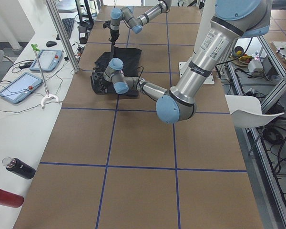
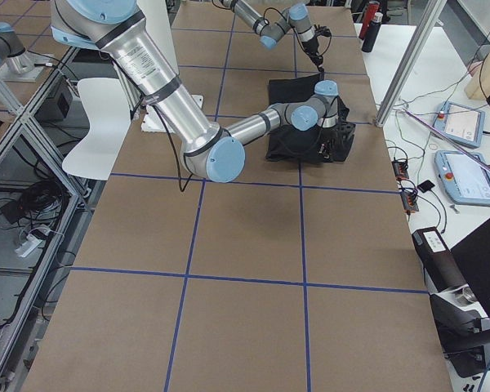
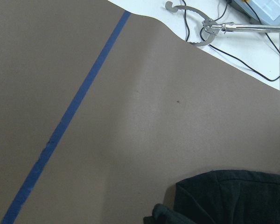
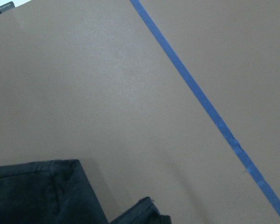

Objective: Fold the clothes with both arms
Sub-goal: 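Lower the hem at the collar and open both grippers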

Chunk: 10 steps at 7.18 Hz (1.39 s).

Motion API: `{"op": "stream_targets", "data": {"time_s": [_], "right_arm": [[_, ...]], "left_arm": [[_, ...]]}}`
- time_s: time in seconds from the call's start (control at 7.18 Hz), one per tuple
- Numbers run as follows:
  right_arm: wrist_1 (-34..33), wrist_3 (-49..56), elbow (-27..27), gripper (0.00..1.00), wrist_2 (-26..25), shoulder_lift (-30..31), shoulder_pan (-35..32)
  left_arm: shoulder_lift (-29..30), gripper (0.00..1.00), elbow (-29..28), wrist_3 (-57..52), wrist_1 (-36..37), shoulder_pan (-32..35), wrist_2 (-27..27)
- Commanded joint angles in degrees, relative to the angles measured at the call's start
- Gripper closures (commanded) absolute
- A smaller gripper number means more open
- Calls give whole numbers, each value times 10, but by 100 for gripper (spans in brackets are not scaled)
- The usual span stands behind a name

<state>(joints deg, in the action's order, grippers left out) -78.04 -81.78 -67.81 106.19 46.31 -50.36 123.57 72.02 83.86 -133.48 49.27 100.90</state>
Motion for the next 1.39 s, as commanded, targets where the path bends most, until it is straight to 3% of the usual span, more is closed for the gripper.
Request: {"op": "stream_targets", "data": {"time_s": [0.0,0.28,0.42,0.56,0.84,0.98,1.25], "right_arm": [[38,-1,22,58,-6,-16,-1],[44,-5,27,53,-7,-20,-5],[45,-7,22,47,-5,-20,-5],[46,-14,0,47,-3,-5,-5],[46,-66,-162,43,1,108,24],[47,-121,-205,43,-3,136,46],[51,-188,-287,32,-5,202,82]], "left_arm": [[-1,90,-21,-1,-20,3,0],[-2,83,-31,0,-29,8,0],[-4,76,-31,3,-40,10,3],[-4,74,-32,4,-41,15,4],[-4,68,-31,8,-43,21,4],[-5,68,-28,7,-45,21,4],[-6,68,-24,7,-44,21,4]]}}
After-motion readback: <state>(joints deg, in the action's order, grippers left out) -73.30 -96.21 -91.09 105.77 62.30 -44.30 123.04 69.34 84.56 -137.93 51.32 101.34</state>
